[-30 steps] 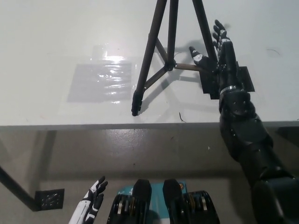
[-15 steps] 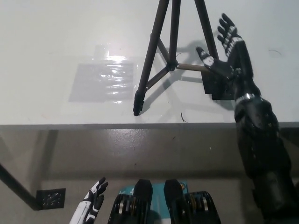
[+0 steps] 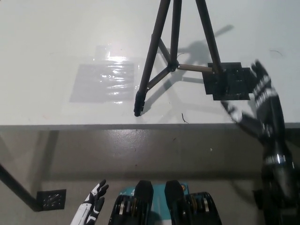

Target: A tripod lies near the right hand side of the table and the robot grab a leg of the tripod using its right hand and put it up right.

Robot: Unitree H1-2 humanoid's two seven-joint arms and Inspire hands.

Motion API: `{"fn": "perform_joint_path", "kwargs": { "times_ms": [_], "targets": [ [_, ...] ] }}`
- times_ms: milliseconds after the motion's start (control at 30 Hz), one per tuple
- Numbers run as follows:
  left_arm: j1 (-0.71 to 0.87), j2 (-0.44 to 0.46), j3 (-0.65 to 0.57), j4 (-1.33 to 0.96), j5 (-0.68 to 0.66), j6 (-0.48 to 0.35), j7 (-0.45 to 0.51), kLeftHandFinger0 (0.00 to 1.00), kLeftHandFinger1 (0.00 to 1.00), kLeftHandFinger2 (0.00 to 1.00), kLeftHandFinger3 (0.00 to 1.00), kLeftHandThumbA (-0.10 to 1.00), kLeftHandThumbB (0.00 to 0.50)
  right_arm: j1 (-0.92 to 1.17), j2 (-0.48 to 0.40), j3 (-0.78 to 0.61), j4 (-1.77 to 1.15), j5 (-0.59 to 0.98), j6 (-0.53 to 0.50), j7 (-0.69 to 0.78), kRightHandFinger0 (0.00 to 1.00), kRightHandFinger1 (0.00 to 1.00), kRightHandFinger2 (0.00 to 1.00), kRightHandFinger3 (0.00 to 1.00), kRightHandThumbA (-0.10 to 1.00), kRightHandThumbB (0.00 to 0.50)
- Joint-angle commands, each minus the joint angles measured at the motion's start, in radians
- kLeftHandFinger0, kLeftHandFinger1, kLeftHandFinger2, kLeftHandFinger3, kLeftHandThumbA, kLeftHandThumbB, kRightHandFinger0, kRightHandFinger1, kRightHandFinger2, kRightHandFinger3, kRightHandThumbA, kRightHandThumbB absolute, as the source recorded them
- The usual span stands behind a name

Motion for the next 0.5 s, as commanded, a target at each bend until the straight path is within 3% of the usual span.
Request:
{"fn": "perform_joint_path", "kwargs": {
  "times_ms": [0,33,67,133,167,300,467],
  "targets": [
    [-0.008,0.014,0.009,-0.042,-0.014,-0.047,-0.009,1.00,1.00,1.00,1.00,1.00,0.464,0.367,0.001,0.250,-0.659,-0.022,-0.229,0.125,1.00,1.00,1.00,1.00,0.95,0.440],
    [-0.009,0.014,0.008,-0.043,-0.017,-0.046,-0.012,1.00,1.00,1.00,1.00,1.00,0.465,0.403,0.000,0.266,-0.641,-0.022,-0.200,0.127,1.00,1.00,1.00,1.00,0.97,0.443],
    [-0.012,0.015,0.007,-0.042,-0.014,-0.047,-0.012,1.00,1.00,1.00,1.00,1.00,0.465,0.419,-0.002,0.272,-0.585,-0.033,-0.238,0.129,1.00,1.00,1.00,1.00,1.00,0.430],
    [-0.017,0.013,0.008,-0.038,-0.013,-0.059,-0.008,1.00,1.00,1.00,1.00,1.00,0.451,0.448,0.013,0.269,-0.455,-0.068,-0.263,0.107,1.00,1.00,1.00,1.00,1.00,0.477],
    [-0.021,0.013,0.007,-0.041,-0.015,-0.053,-0.010,1.00,1.00,1.00,1.00,1.00,0.455,0.442,0.008,0.266,-0.394,-0.081,-0.264,0.099,1.00,1.00,1.00,1.00,1.00,0.446],
    [-0.022,0.015,0.005,-0.033,-0.017,-0.073,-0.013,1.00,1.00,1.00,1.00,1.00,0.436,0.415,0.016,0.273,-0.170,-0.089,-0.264,0.060,1.00,1.00,1.00,1.00,1.00,0.429],
    [-0.028,0.016,0.001,-0.019,-0.018,-0.091,-0.016,1.00,1.00,1.00,1.00,1.00,0.441,0.375,0.008,0.271,-0.009,-0.138,-0.264,0.000,1.00,1.00,1.00,1.00,1.00,0.488]
  ]
}}
